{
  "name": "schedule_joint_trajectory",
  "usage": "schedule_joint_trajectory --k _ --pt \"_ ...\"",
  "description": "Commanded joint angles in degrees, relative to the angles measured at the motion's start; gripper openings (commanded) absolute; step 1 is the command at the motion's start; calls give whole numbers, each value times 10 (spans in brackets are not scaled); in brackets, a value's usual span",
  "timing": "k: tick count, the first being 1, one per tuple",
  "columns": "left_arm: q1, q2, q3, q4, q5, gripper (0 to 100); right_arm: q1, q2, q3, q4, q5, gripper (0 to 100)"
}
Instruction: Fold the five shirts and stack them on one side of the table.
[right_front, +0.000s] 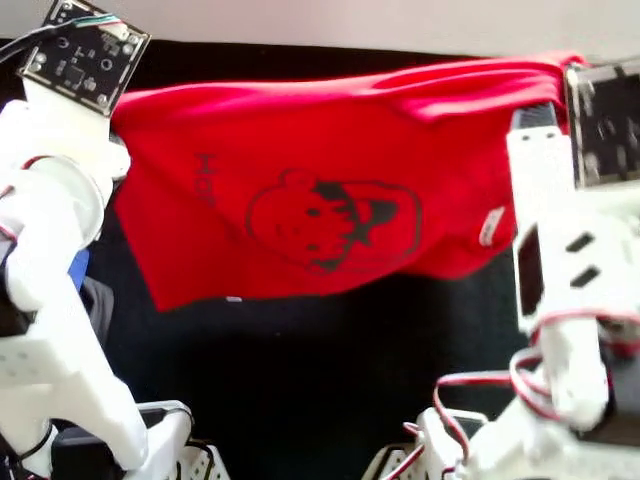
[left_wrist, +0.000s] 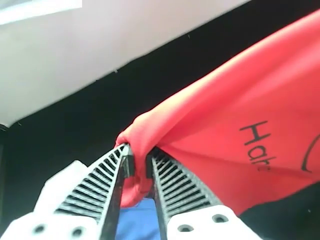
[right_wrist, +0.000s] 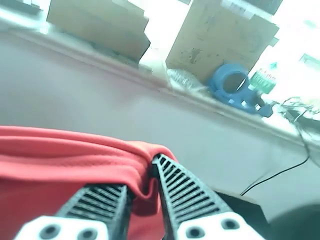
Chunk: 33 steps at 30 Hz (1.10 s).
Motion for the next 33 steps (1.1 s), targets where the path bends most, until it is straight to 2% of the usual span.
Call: schedule_joint_trajectory --k 1,8,13,18,26,33 --pt "1 -14 -15 -14 6 8 24 -32 -39 -10 5 5" --pt "1 -36 -15 -22 6 8 24 -55 -44 -44 5 5" --pt "1 -80 -12 -18 6 8 24 -78 -61 -38 5 5" --pt "1 -112 -12 31 6 8 24 -126 -60 -13 5 5" --pt "-2 -116 69 33 6 8 24 -139 -59 -2 6 5" --pt "-1 -178 73 33 23 8 24 -145 -65 22 6 5"
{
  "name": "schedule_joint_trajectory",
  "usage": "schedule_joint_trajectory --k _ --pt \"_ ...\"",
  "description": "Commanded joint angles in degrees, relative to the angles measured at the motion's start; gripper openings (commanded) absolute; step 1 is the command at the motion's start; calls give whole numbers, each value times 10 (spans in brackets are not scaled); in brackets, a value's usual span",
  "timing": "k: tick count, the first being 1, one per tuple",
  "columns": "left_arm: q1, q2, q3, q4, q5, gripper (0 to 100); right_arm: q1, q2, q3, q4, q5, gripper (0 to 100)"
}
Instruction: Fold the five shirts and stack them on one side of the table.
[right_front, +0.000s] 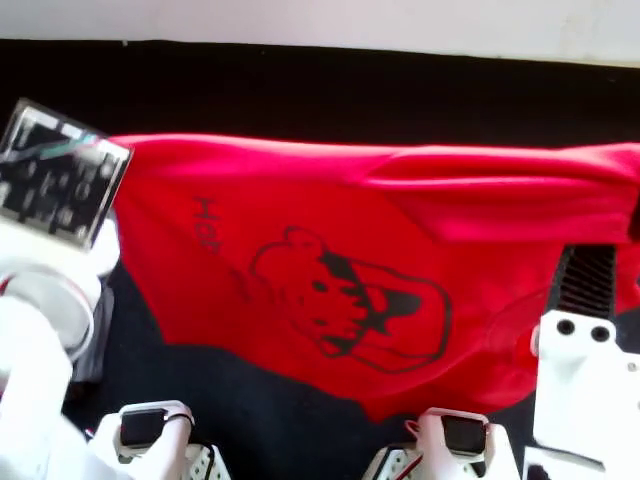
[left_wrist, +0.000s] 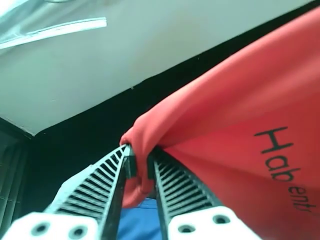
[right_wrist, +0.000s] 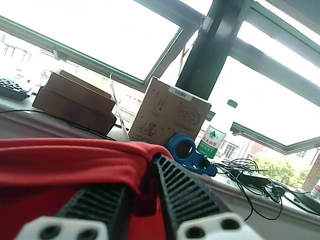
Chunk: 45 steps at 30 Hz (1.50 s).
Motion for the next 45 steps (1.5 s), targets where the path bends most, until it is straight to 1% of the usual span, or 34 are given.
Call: schedule_joint_trajectory --k 1,4,10,12,15,19,23,25,28,31,35,41,45 --pt "-1 -36 2 4 9 8 10 0 -15 20 6 5" --pt "-1 -68 2 4 9 8 9 -6 -15 36 6 5" --pt "-1 -101 13 4 9 8 9 -38 -9 32 6 5" --pt "-1 -101 51 4 9 8 9 -26 -8 32 6 5" --pt "-1 -99 141 -4 7 8 7 11 -8 35 6 5" --pt "-1 -99 265 -78 6 8 7 86 15 36 2 5" --pt "0 -95 389 -177 6 8 5 158 105 23 1 5" --pt "1 -74 435 -228 6 8 -7 191 164 -6 1 5" --pt "1 -1 444 -281 8 8 -13 233 250 -78 1 5" --pt "1 105 386 -305 8 8 -13 284 305 -170 2 5" --pt "1 269 219 -302 8 8 -11 365 285 -262 2 5" --pt "9 494 -95 -188 6 8 -29 484 169 -274 2 5" --pt "15 637 -232 -121 6 8 -51 554 149 -250 2 5"
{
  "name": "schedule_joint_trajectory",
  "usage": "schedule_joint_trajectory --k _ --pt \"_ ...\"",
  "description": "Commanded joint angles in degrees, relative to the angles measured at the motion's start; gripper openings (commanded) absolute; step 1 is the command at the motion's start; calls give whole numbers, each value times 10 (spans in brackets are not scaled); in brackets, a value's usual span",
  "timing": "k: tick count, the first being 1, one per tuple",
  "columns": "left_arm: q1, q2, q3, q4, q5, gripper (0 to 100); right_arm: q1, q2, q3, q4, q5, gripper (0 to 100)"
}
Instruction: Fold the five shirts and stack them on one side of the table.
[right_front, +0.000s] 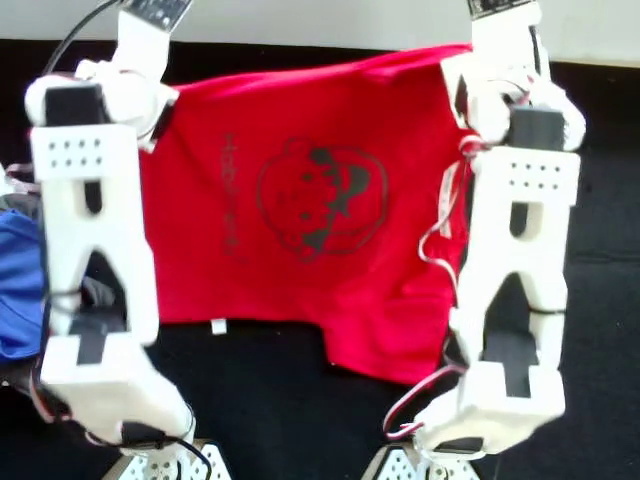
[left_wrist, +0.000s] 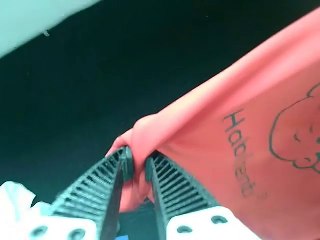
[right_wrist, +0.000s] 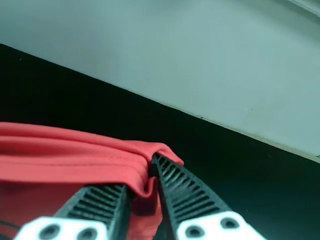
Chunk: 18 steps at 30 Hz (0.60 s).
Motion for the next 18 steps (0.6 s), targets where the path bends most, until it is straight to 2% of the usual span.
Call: schedule_joint_trajectory --k 1,5,10,18 --pt "3 117 -138 55 2 8 -16 46 -33 22 3 5" --pt "4 227 -211 96 2 8 -39 113 -27 95 2 5" --pt "4 322 -278 120 2 8 -42 177 -28 131 2 5" --pt "-2 355 -312 172 2 8 -39 168 -34 284 2 5"
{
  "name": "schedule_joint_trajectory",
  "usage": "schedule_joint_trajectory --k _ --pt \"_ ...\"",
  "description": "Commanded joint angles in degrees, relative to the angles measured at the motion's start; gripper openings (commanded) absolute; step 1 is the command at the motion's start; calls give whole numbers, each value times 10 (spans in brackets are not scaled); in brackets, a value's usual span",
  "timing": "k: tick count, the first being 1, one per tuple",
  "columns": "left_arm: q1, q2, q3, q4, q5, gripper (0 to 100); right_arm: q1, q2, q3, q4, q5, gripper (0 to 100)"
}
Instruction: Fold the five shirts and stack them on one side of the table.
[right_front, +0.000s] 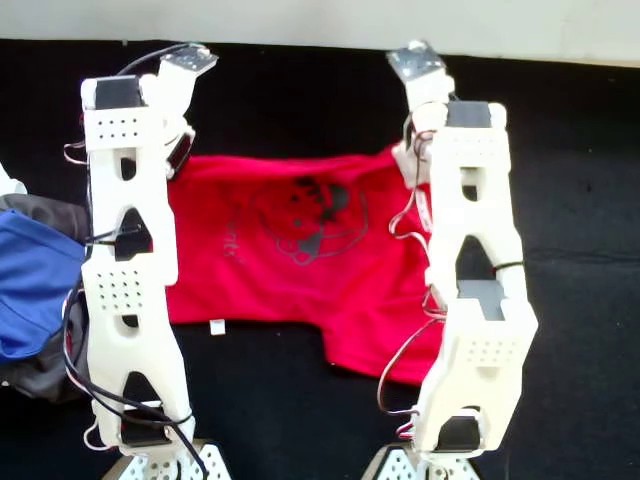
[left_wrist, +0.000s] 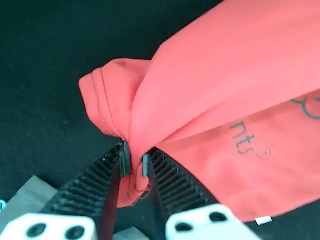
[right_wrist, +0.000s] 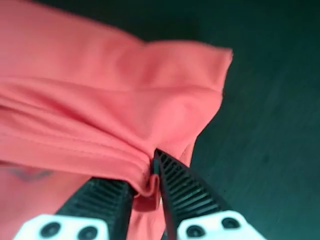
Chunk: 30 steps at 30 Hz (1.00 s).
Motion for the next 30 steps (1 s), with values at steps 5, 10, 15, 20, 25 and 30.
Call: schedule_joint_trajectory --k 5,10,15,20,25,30 --pt "-24 -39 37 17 2 8 0 -72 -25 131 3 5" --pt "-26 -140 245 16 -42 9 -2 -127 13 168 3 5" --pt "-36 -251 403 13 -84 9 1 -220 175 151 5 5" --pt "-54 -315 523 13 -140 9 -1 -371 433 54 7 5" --pt "-61 -354 618 13 -161 9 1 -520 629 9 8 5" --pt "-50 -389 685 13 -161 9 1 -599 699 8 39 5"
